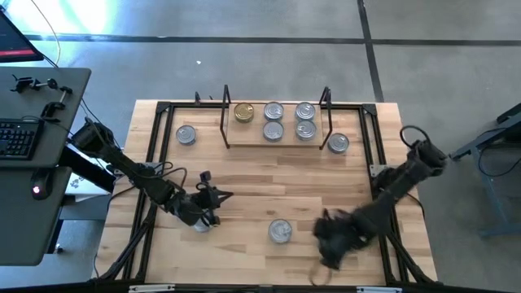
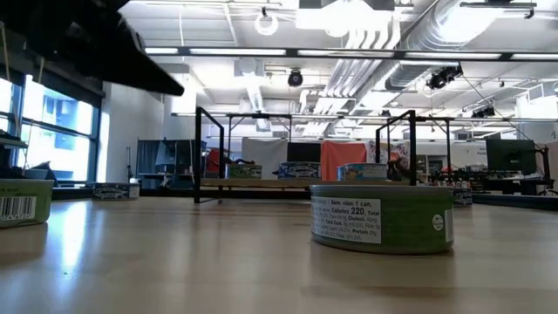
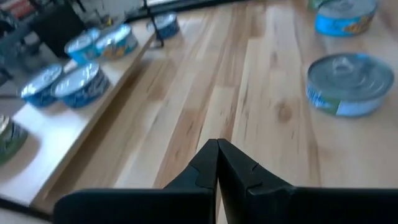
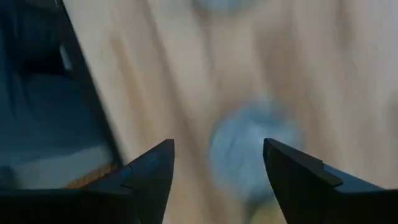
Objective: Stack canned seafood by type on shelf
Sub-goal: Put the green tuna can on the shelf
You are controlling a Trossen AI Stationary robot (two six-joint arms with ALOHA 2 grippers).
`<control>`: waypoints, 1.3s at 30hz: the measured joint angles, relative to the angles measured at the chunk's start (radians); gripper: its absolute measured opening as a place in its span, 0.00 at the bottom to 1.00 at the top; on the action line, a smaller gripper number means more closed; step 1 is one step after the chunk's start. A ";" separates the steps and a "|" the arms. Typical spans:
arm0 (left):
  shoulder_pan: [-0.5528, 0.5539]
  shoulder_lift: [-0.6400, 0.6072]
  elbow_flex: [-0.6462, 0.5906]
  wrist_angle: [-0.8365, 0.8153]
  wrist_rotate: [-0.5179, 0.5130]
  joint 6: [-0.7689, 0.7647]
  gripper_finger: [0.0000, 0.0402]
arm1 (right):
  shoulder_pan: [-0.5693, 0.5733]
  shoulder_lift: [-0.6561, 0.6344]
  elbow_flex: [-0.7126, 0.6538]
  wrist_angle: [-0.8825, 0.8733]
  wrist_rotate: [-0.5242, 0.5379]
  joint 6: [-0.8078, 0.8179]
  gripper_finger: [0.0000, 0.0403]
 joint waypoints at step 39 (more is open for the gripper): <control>-0.001 0.000 0.000 0.076 0.053 0.069 0.00 | -0.133 0.089 -0.328 -0.192 -0.017 0.267 0.00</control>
